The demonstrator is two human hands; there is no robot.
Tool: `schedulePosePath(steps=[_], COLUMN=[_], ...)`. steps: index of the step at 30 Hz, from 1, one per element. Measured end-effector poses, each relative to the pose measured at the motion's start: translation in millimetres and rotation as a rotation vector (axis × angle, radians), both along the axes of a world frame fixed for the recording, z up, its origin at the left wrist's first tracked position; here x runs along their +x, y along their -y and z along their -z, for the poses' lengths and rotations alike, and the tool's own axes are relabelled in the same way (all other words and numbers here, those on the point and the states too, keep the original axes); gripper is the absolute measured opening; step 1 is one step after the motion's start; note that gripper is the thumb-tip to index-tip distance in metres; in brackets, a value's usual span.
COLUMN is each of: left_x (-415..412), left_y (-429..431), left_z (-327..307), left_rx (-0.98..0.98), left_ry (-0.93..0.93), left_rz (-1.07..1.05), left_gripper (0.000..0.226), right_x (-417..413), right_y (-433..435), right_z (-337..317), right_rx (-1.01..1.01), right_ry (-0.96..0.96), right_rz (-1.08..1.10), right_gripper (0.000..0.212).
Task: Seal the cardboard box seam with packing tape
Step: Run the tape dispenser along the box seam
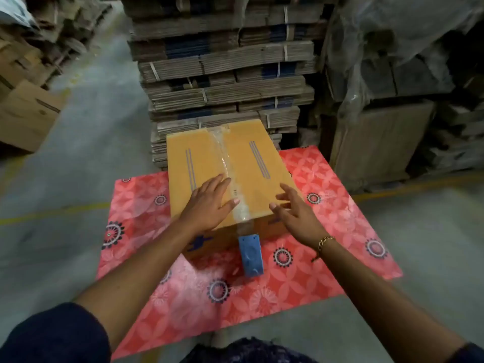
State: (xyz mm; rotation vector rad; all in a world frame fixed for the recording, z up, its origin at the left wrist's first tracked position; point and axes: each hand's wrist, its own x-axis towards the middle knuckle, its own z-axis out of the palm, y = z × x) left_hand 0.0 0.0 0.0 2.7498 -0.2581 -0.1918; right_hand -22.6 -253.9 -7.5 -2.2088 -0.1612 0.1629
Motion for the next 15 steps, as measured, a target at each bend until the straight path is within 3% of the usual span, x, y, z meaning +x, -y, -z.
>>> schedulePosePath(steps=[7,11,15], left_x=[3,16,20], left_y=[-6,-6,-8], left_z=[48,68,91], left_rx=[0.224,0.297,0.339], left_ry=[-0.088,-0.036,0.084], left_rz=[0.383,0.511,0.568], left_gripper=[0.091,0.097,0.1], right_x=[-75,-90,-90], right_y=[-27,-48,-74], right_z=[87,115,131], right_rx=[-0.011,-0.061,-0.111], right_ry=[-0.251,-0.343,-0.309], right_rz=[0.172,0.17,0.252], right_gripper=[0.078,0.09,0.098])
